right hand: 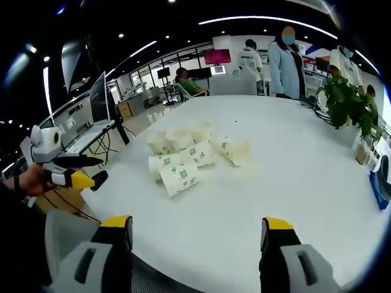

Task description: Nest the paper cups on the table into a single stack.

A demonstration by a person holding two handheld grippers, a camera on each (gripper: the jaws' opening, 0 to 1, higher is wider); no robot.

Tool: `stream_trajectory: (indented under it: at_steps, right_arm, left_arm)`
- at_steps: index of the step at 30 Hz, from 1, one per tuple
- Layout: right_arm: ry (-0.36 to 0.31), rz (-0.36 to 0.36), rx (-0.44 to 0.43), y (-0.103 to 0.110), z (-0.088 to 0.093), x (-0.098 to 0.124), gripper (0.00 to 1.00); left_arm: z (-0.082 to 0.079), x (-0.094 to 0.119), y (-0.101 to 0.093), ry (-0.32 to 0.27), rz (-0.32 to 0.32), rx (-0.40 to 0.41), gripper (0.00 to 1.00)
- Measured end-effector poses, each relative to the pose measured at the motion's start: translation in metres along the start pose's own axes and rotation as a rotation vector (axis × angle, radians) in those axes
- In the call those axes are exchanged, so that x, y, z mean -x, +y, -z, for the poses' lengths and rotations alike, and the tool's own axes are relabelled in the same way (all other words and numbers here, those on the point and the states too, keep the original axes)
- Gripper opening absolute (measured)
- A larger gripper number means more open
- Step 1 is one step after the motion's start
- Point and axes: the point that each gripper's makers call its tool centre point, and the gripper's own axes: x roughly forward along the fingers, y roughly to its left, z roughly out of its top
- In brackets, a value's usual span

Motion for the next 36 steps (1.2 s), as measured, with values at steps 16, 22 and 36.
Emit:
stream_trajectory:
  at_steps: [16, 22, 36]
  right_arm:
    - [-0.004, 0.007, -0.002, -0.002, 0.0, 0.001, 0.87]
    - [-0.005, 0.011, -0.008, -0.003, 0.003, 0.002, 0.87]
    - [-0.001, 0.016, -0.002, 0.001, 0.002, 0.007, 0.87]
  left_arm:
    - [0.004, -0.046, -0.058, 0.063, 0.193, -0.042, 0.63]
    - [0.008, -0.07, -0.073, 0.084, 0.246, -0.058, 0.63]
    - [0.024, -0.127, -0.078, 0.111, 0.262, 0.068, 0.61]
